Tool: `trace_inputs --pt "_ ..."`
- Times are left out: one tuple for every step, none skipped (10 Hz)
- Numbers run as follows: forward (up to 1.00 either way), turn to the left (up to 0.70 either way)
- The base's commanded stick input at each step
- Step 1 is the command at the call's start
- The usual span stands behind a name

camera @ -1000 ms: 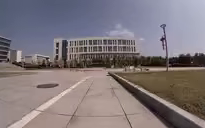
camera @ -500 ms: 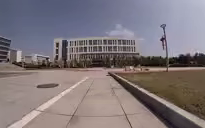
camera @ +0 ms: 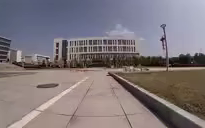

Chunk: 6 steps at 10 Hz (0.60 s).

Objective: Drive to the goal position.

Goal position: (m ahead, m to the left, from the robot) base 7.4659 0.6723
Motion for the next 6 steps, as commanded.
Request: trace_inputs --pt "0.04 0.00" --pt "0.04 0.00" --pt "0.04 0.00" --pt "0.04 0.00" --pt "0.04 0.00" --pt "0.04 0.00"
